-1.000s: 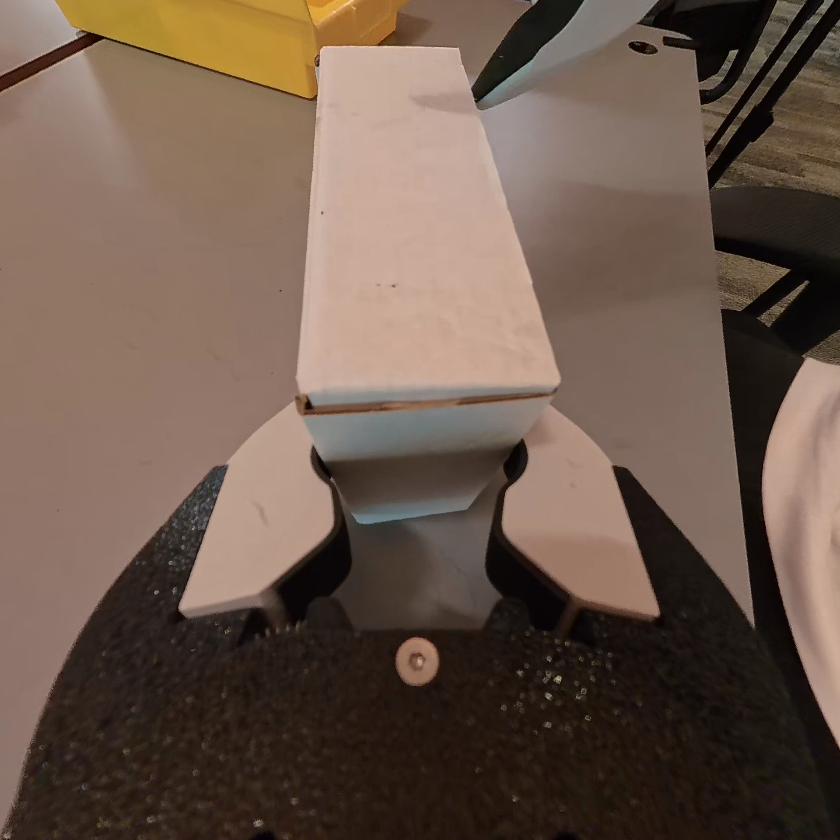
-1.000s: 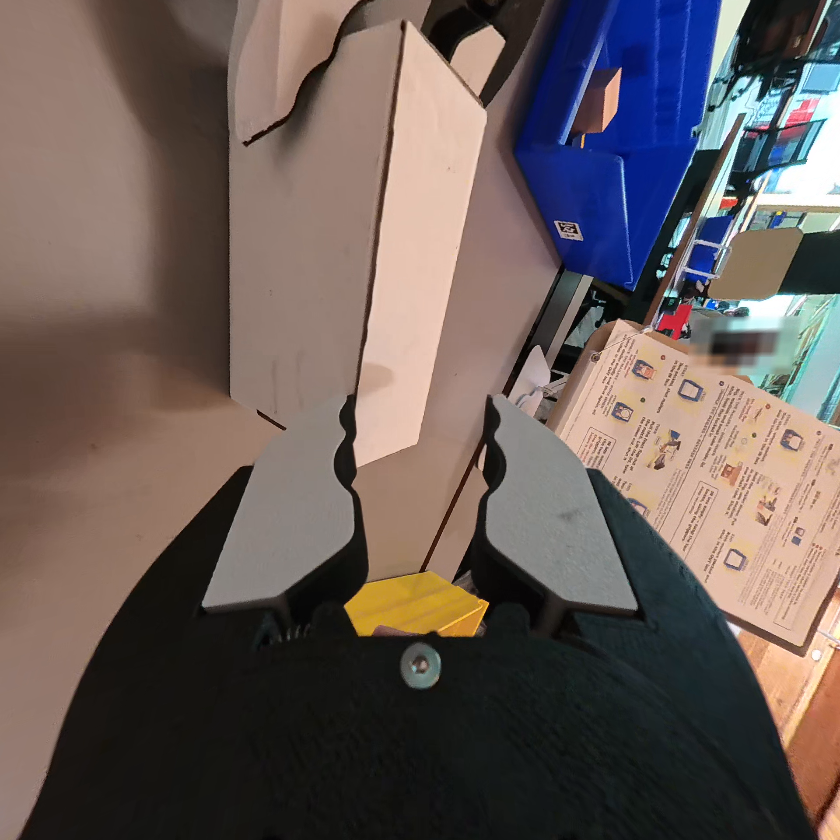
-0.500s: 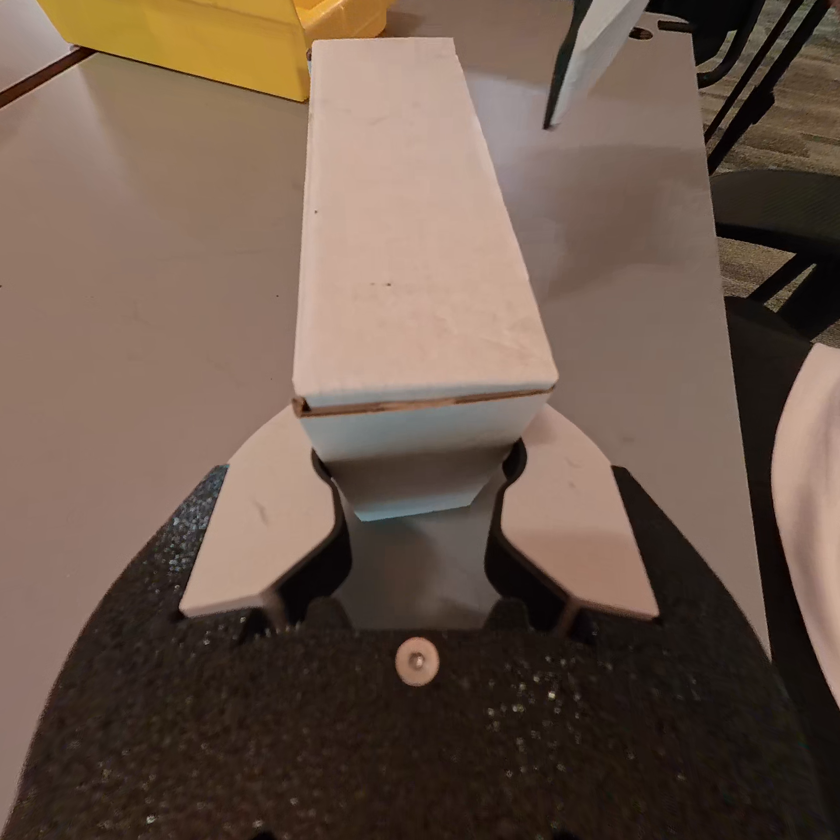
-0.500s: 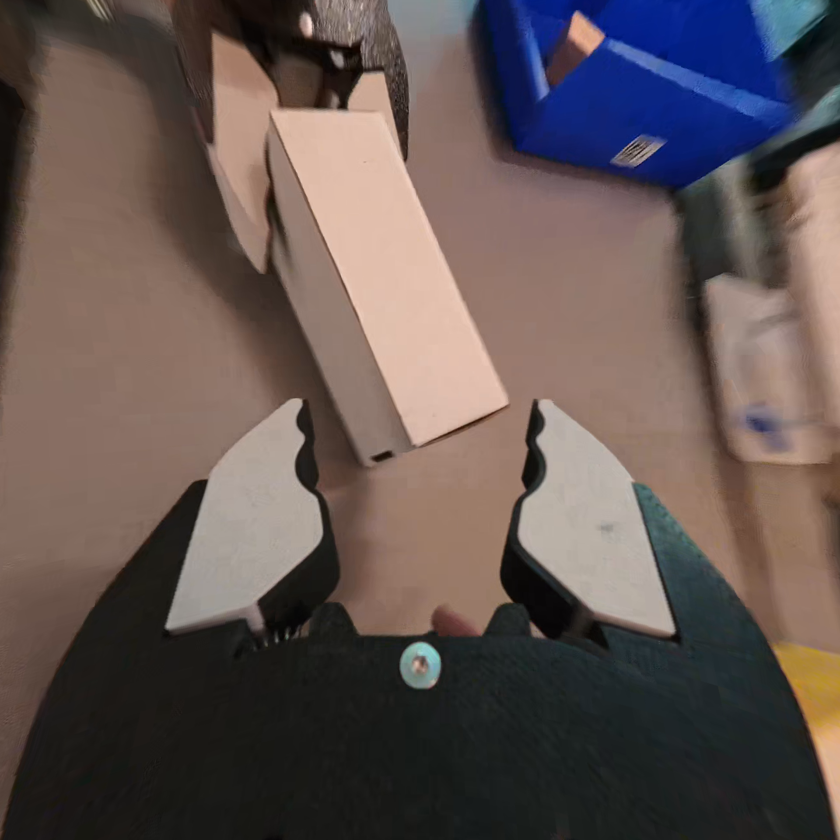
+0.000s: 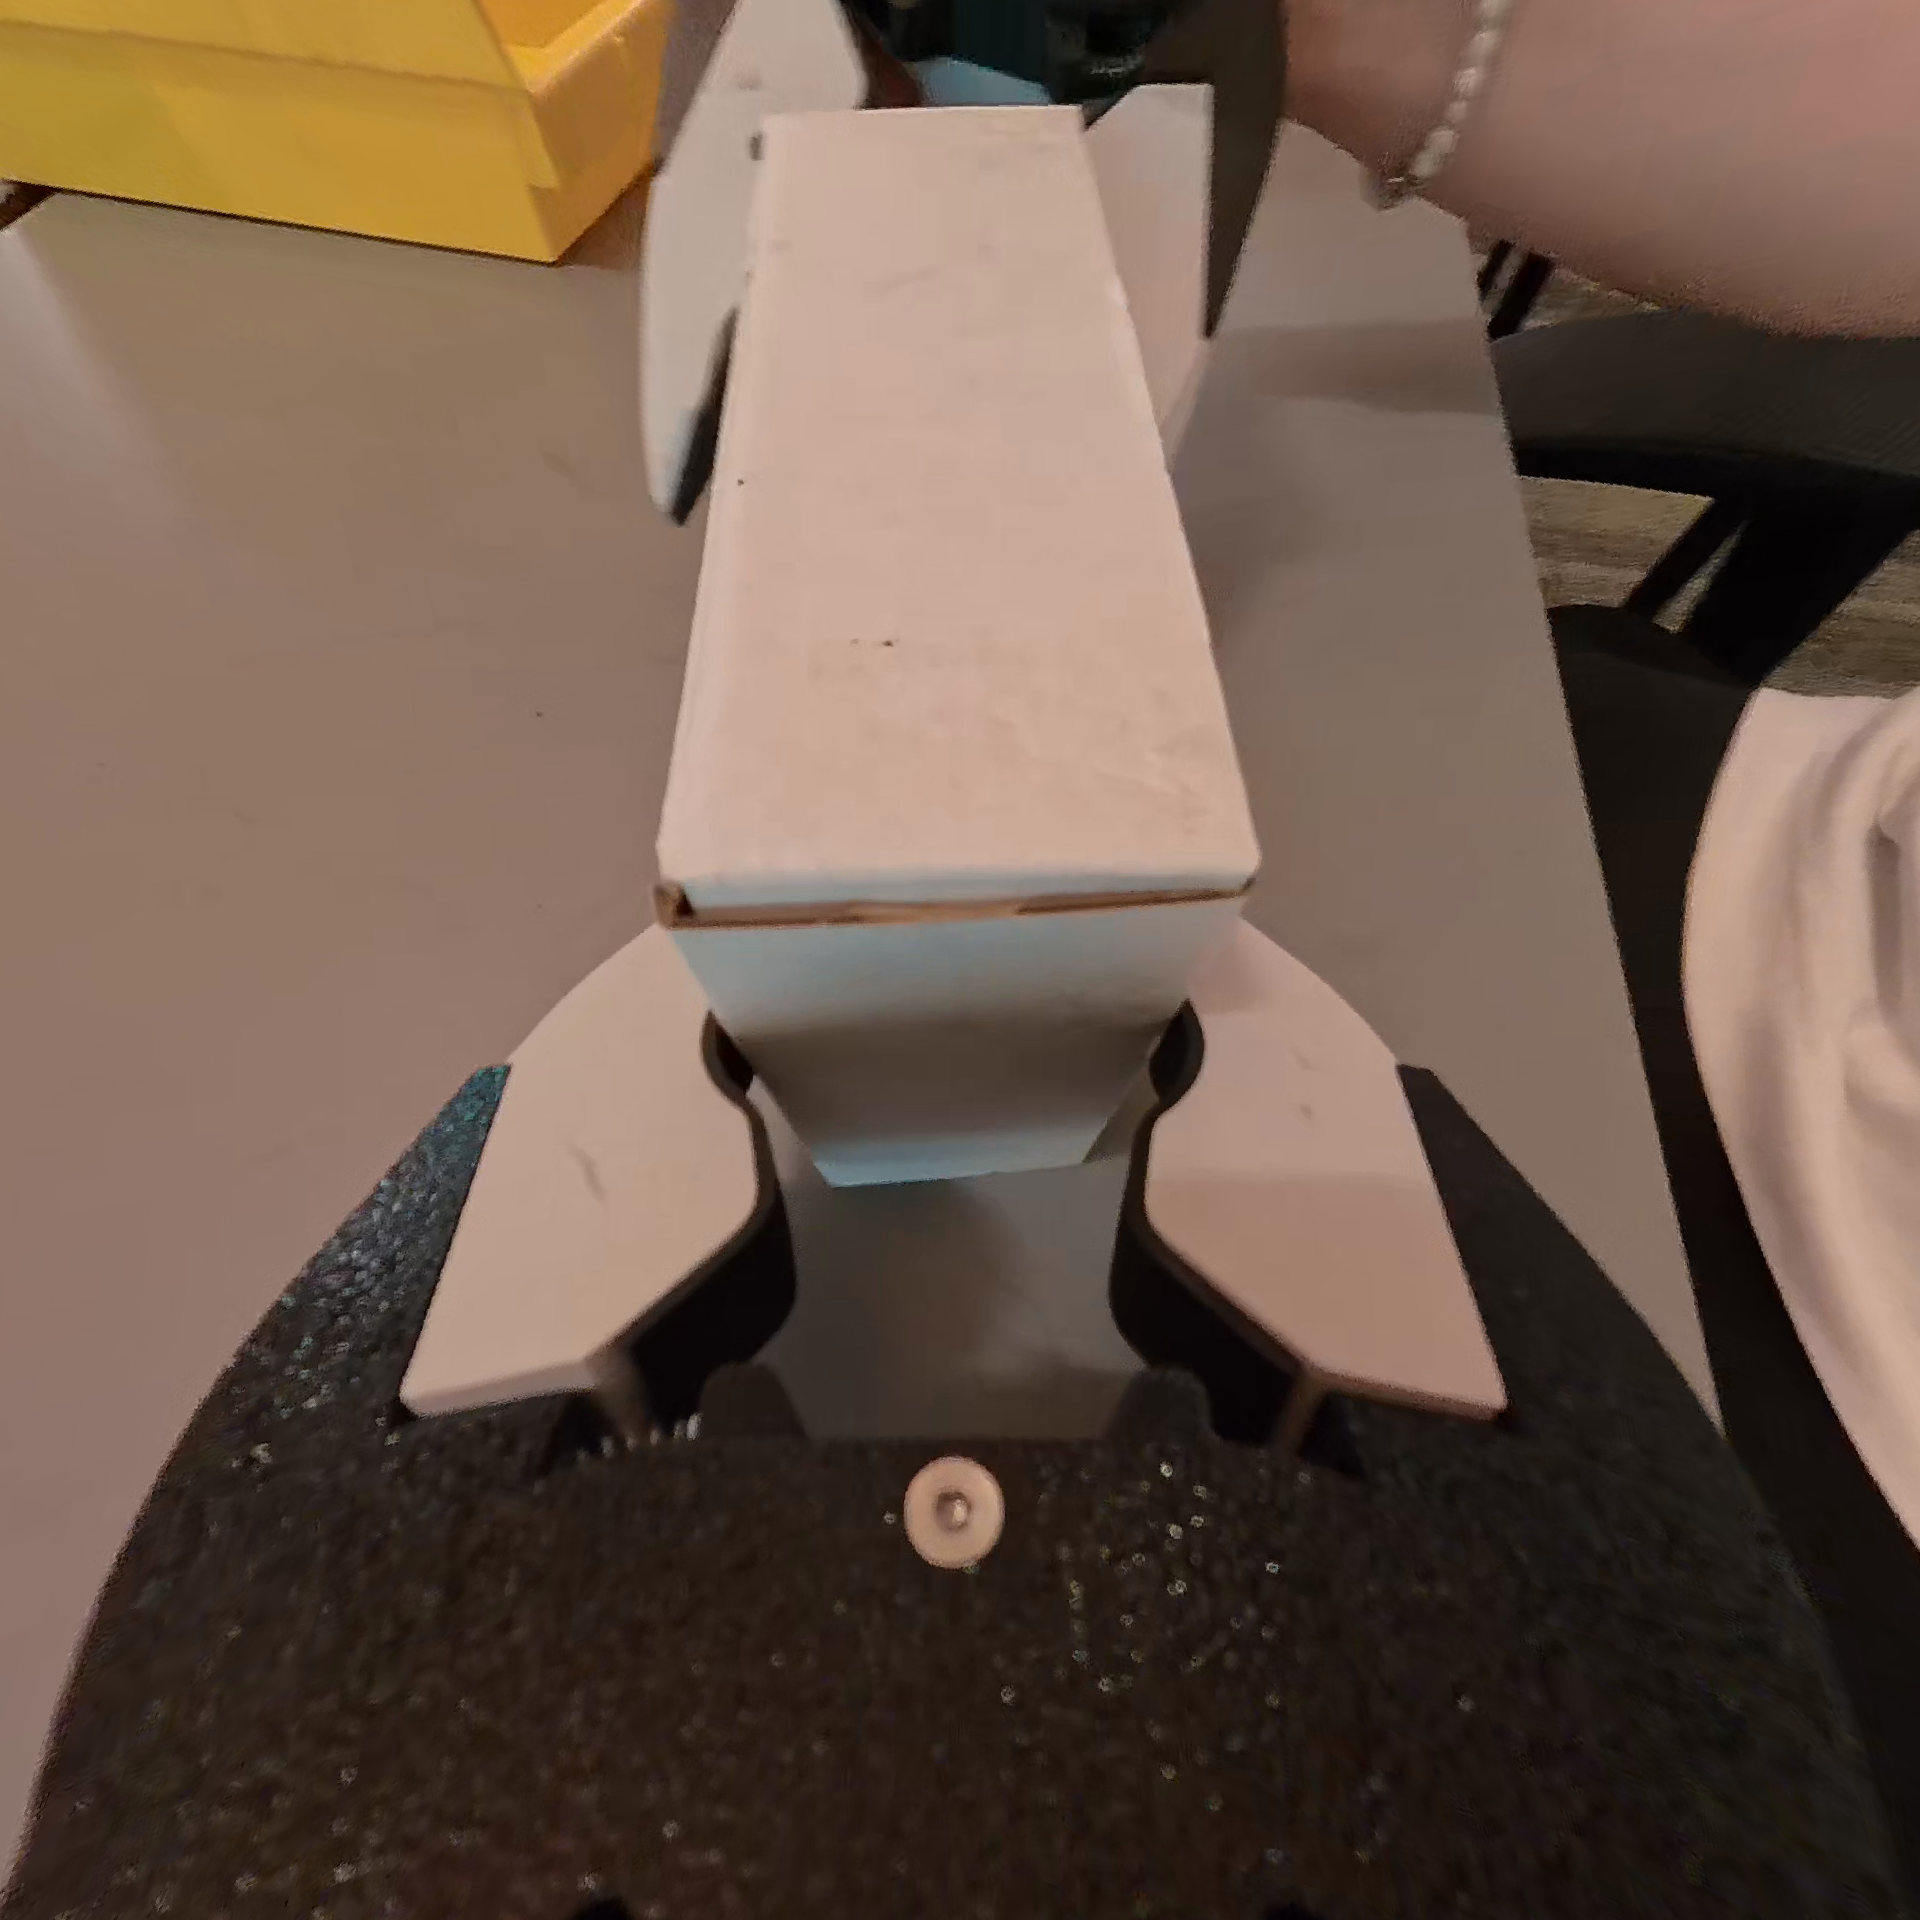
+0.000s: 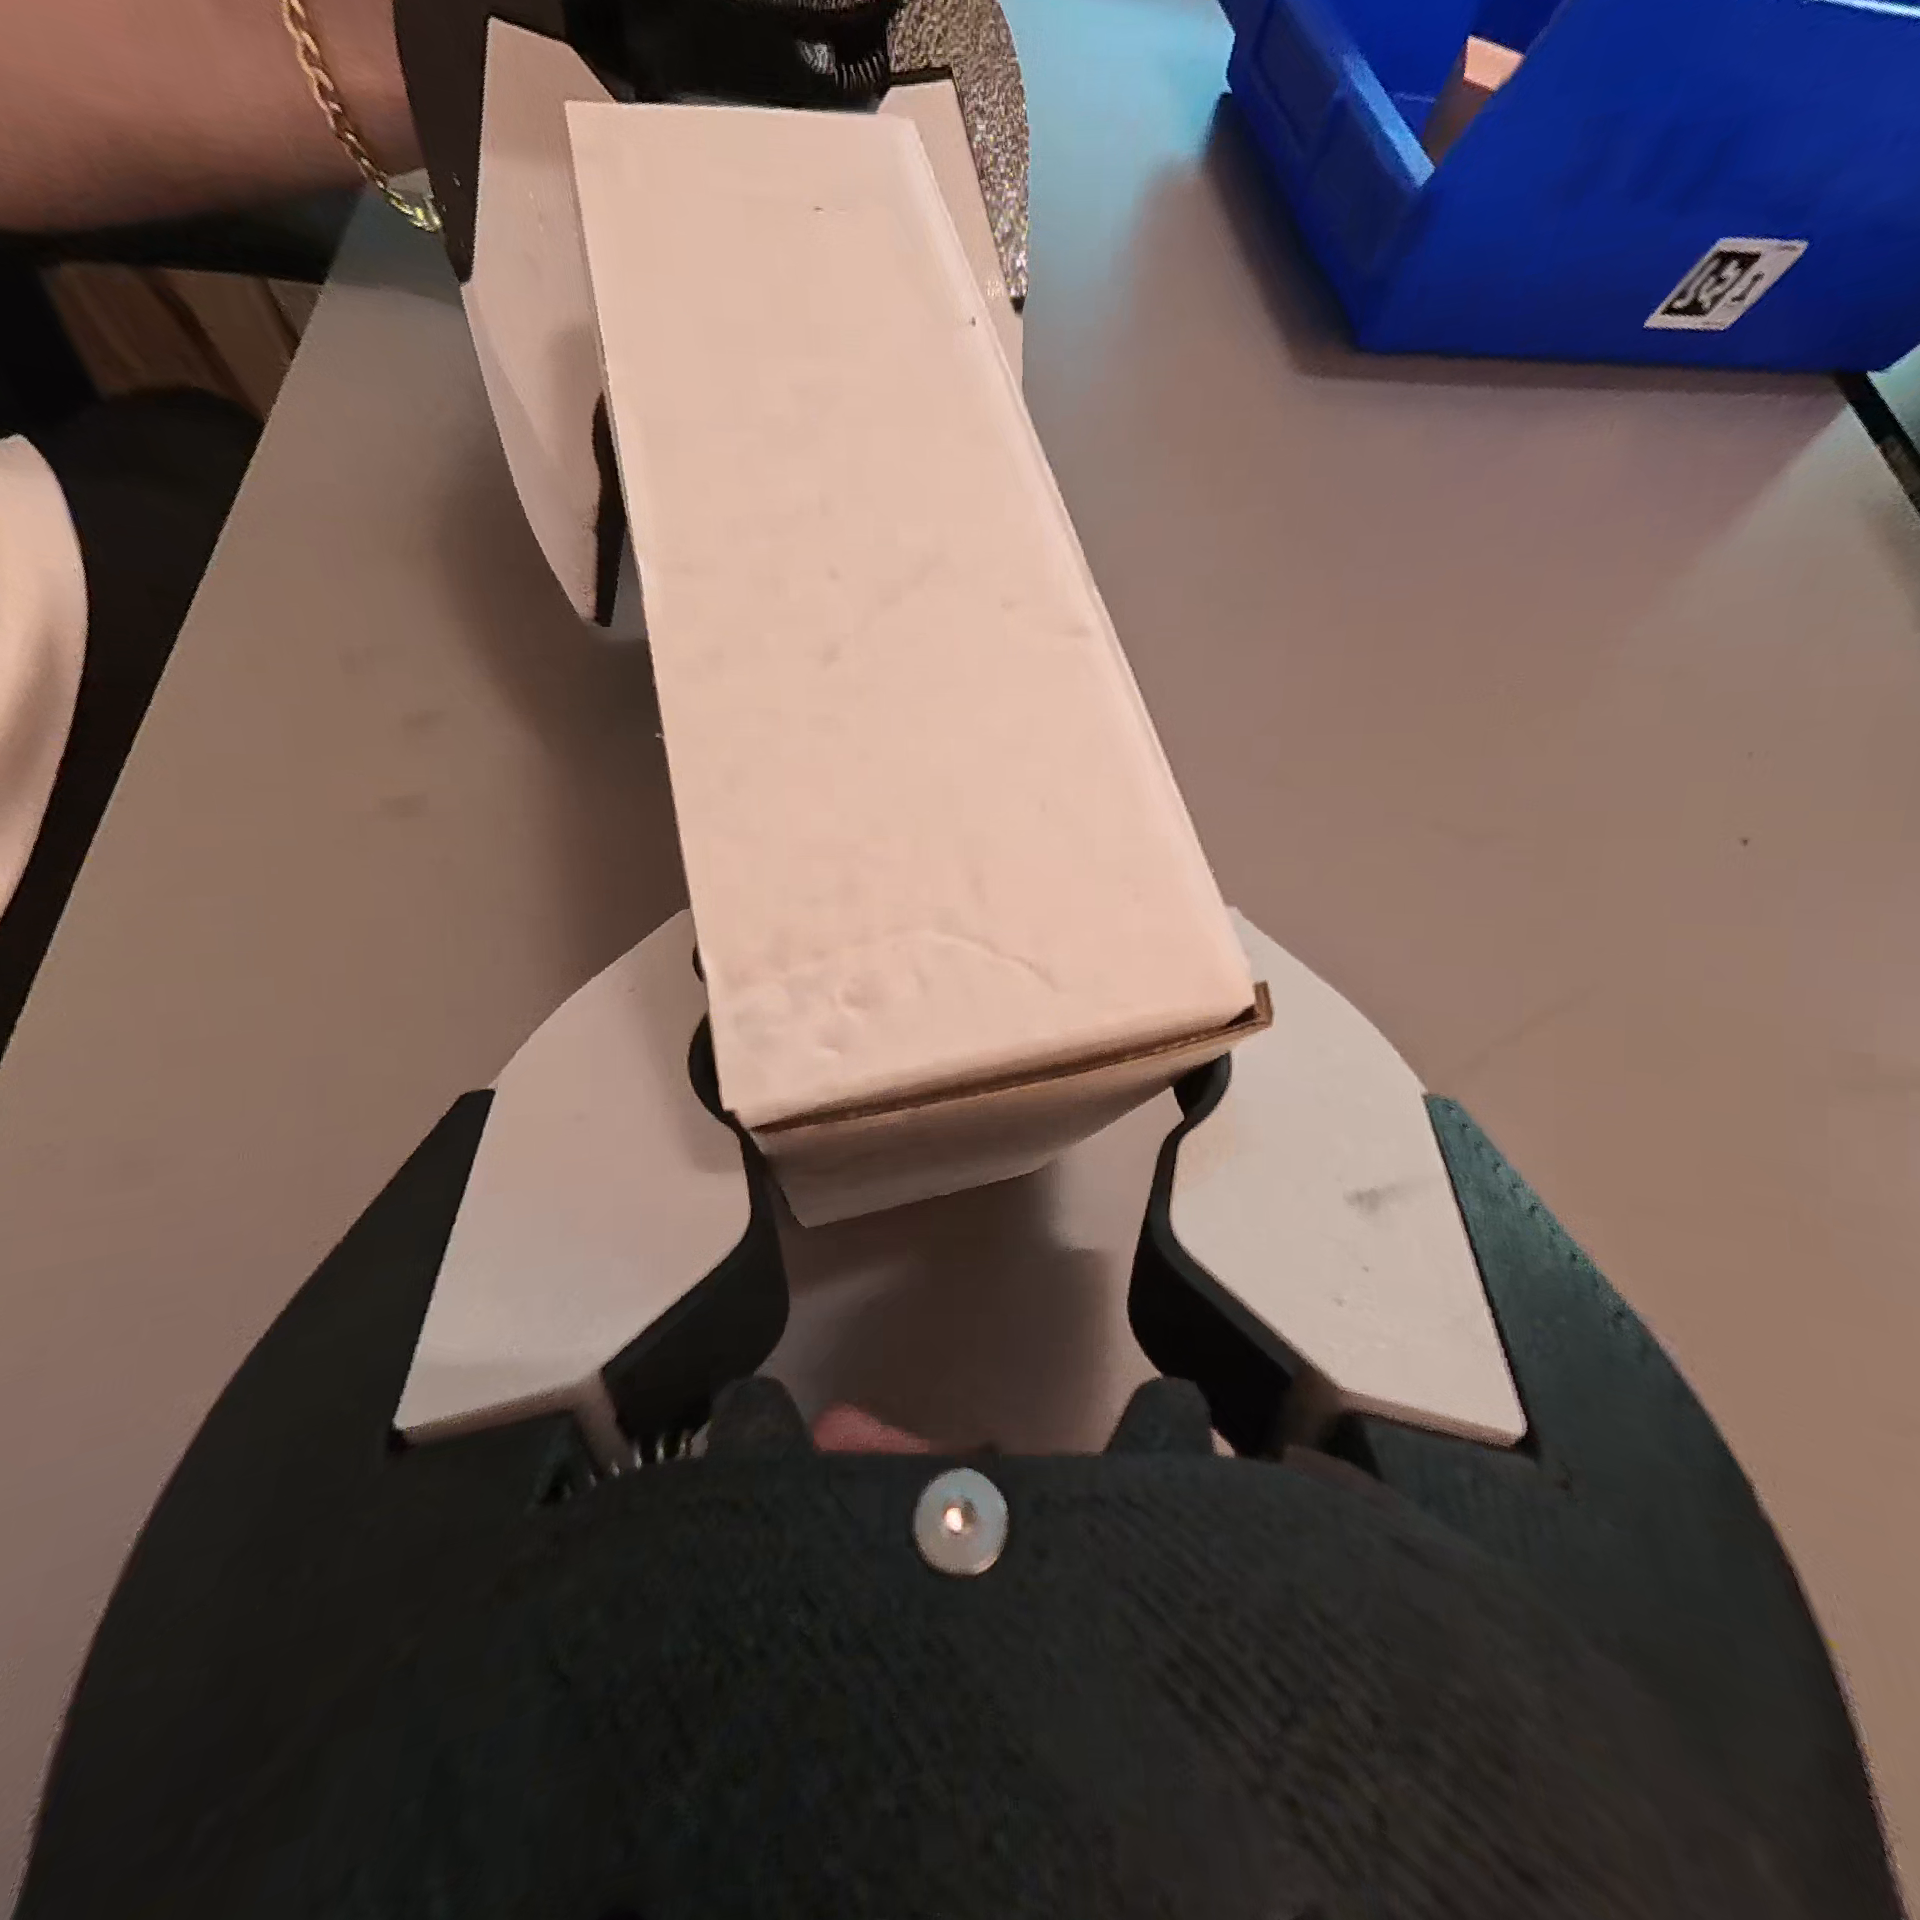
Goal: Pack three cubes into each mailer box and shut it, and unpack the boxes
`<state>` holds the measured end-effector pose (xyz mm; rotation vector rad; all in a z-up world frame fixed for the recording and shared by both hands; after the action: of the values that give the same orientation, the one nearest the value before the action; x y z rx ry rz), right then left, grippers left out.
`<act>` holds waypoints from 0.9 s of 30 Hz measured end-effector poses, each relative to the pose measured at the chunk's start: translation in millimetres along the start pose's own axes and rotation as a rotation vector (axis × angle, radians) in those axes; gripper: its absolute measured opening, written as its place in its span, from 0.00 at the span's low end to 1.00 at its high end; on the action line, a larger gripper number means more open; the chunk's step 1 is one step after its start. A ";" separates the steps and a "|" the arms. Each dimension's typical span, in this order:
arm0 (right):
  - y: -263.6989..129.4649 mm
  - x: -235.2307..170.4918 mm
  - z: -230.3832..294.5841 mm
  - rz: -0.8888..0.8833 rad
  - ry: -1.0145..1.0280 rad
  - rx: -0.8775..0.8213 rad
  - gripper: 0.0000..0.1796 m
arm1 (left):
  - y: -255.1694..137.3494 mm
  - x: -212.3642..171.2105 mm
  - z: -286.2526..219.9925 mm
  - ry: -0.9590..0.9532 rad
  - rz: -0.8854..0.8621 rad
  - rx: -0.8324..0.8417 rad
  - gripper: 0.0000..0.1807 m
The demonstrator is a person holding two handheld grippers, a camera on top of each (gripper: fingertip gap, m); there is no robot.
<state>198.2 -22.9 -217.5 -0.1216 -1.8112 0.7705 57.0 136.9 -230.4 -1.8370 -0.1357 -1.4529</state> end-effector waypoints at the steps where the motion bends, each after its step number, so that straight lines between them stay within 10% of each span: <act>1: -1.4 -0.3 2.5 0.010 0.019 -0.013 0.47 | -1.2 0.1 0.0 0.008 -0.008 0.040 0.41; 11: -7.6 -3.0 14.1 0.022 0.109 -0.144 0.47 | -43.2 47.0 -40.6 0.378 -0.003 0.529 0.32; 27: -8.4 -5.5 19.6 -0.040 0.101 -0.150 0.46 | -14.3 90.5 -65.0 0.644 0.362 0.410 0.17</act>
<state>185.4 -40.6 -220.8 -0.2175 -1.7687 0.5894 29.6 73.5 -141.9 -0.9499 0.1974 -1.5388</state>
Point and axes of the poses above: each gripper's, where its closed fingertips meet, y out along the fingers, x out of its top, z = x × y across the jaws, the point moved 9 cm from there along -y, back along the fingers, and after that the axes turned 4 degrees about -x, right-handed, at the moved point
